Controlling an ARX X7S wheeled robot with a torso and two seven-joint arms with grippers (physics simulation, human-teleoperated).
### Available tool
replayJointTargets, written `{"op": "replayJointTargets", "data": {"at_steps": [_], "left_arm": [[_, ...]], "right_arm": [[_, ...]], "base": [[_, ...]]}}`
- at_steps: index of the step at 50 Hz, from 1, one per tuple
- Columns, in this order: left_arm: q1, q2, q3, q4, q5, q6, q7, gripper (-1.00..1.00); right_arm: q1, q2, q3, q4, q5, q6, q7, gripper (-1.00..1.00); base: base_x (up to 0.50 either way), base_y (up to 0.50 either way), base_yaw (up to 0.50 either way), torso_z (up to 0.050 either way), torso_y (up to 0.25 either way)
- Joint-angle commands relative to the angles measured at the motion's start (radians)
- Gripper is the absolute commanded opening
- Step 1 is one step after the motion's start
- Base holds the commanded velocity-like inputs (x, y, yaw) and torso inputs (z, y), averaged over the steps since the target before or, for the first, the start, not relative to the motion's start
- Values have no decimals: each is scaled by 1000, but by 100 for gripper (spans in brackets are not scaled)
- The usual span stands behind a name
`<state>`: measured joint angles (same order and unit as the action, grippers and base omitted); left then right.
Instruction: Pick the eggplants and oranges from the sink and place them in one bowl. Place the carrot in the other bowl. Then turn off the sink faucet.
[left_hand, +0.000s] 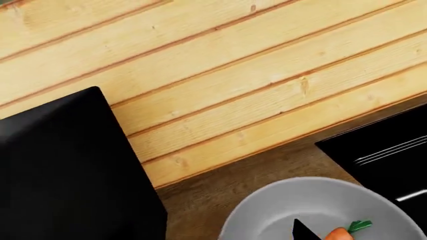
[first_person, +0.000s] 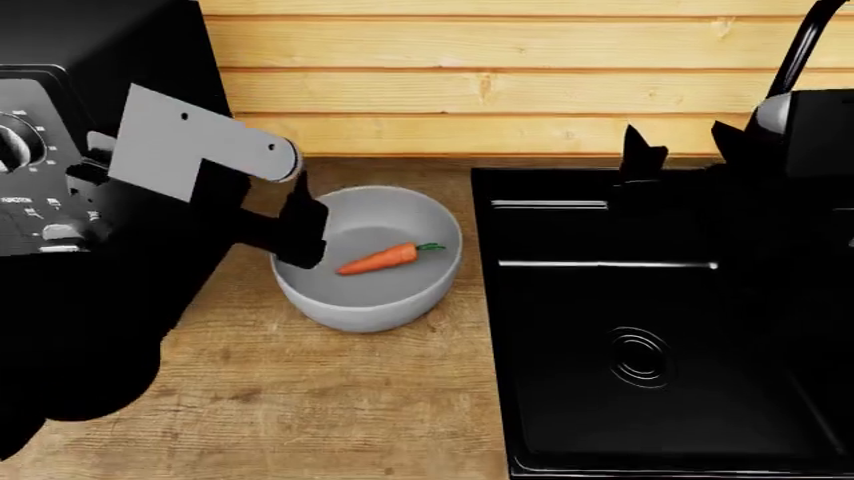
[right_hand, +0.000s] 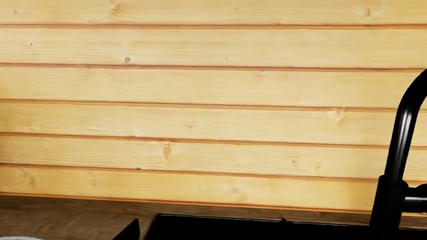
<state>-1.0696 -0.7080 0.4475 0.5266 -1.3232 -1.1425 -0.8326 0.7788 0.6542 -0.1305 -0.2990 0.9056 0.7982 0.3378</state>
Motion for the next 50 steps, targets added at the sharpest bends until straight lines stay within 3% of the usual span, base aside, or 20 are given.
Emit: {"op": "replayJointTargets", "data": {"at_steps": [1,21,49,50], "left_arm": [[91,-32,-27,68,34,63,-32,100],[149,-18,-4,48,103,123,7,100],[162,-8,17,50,132,144,16,100],[181,1,-22,35,68,169,17,100]], "right_arm": [[-2,-4,-4,0,-12,-26,-20,100],[-24,-11,-6,7,-4,-27,-15,100],[-58,-3,3,6,-9,-44,-4,100],[-59,-3,4,5,-8,-44,-3,100]], "base": [[-367,-1,0,0,0],[-319,-25,0,0,0],[-4,-492,0,0,0],[1,-500,0,0,0]]}}
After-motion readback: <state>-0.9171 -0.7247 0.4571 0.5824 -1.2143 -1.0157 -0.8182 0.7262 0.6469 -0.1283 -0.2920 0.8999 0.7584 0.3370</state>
